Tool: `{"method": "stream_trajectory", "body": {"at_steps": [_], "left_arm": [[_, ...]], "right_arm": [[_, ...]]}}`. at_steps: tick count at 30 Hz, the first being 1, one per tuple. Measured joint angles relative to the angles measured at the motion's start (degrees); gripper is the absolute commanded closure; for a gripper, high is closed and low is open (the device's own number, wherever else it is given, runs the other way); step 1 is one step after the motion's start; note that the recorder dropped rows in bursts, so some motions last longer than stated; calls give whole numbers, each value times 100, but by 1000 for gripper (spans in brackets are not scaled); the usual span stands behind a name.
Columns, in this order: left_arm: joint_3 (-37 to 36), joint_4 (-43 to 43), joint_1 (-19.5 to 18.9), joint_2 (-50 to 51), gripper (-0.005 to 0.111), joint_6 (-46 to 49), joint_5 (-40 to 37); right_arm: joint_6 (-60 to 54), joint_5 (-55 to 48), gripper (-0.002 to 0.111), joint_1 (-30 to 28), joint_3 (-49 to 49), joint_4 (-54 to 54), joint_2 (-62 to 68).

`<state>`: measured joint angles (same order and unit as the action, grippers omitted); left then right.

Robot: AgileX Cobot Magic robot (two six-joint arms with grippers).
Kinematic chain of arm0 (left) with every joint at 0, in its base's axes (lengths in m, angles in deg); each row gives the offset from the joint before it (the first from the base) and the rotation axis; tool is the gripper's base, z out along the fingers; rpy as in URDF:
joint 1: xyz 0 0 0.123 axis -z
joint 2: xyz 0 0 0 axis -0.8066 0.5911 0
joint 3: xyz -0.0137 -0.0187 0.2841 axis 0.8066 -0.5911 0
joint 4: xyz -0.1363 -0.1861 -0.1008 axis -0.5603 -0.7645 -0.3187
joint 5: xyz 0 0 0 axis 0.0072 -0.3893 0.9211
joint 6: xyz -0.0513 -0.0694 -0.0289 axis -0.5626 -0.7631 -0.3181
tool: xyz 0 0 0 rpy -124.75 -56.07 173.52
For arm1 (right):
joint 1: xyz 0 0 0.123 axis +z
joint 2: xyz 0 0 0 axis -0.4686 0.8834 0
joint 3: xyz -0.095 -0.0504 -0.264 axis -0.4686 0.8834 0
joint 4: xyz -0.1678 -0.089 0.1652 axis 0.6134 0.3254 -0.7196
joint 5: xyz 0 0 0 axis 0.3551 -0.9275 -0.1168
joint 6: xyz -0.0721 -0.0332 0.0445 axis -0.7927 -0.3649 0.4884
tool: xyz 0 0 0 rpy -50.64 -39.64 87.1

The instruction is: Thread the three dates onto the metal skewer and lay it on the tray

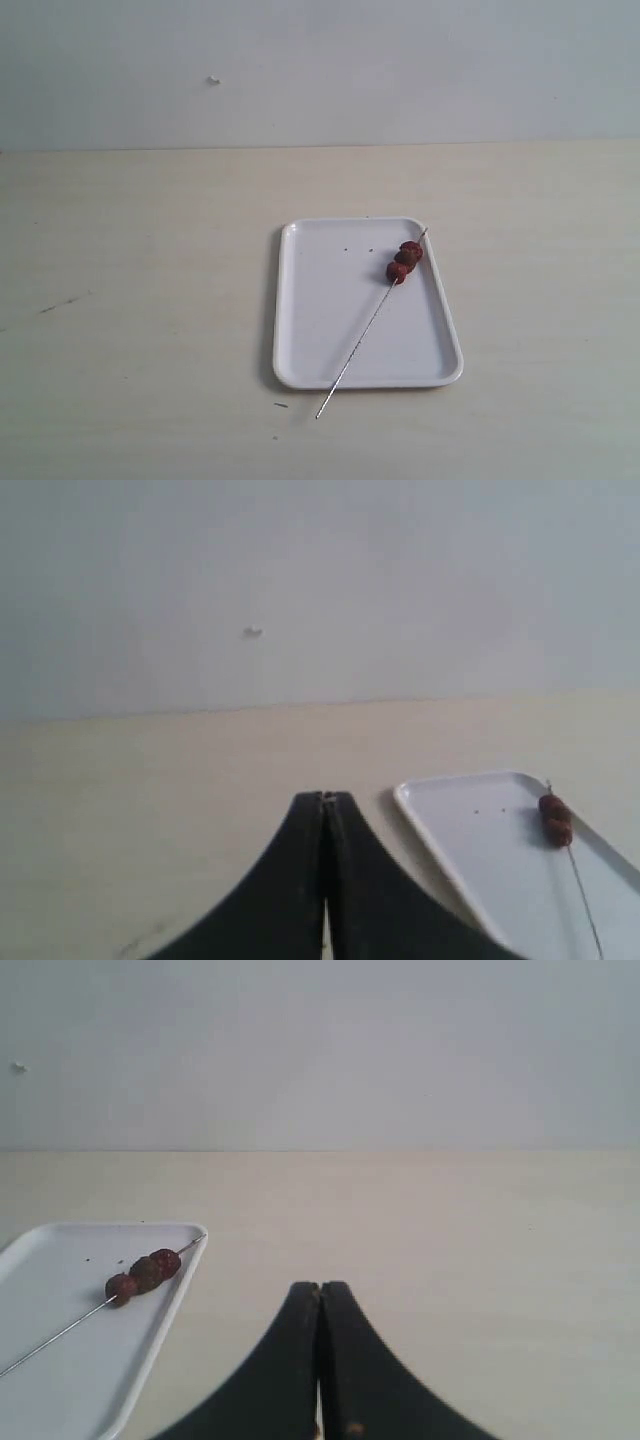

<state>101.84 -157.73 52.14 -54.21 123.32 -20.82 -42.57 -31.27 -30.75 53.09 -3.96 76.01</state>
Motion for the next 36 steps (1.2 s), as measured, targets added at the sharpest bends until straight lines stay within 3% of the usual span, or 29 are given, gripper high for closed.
{"method": "stream_trajectory", "body": {"at_steps": [7,16,21,26,36], "left_arm": [[-9,4300,0,0,107,-4544,502],[-303,6548,-9,-932,107,-5954,887],[-734,8062,-9,-1508,107,-7788,1038],[-1141,8610,-9,-1666,107,-8500,1035],[-1293,8749,-9,-1678,107,-8605,493]], "right_arm": [[0,0,108,0,0,0,0],[0,0,108,0,0,0,0],[0,0,108,0,0,0,0],[0,0,108,0,0,0,0],[0,0,108,0,0,0,0]]}}
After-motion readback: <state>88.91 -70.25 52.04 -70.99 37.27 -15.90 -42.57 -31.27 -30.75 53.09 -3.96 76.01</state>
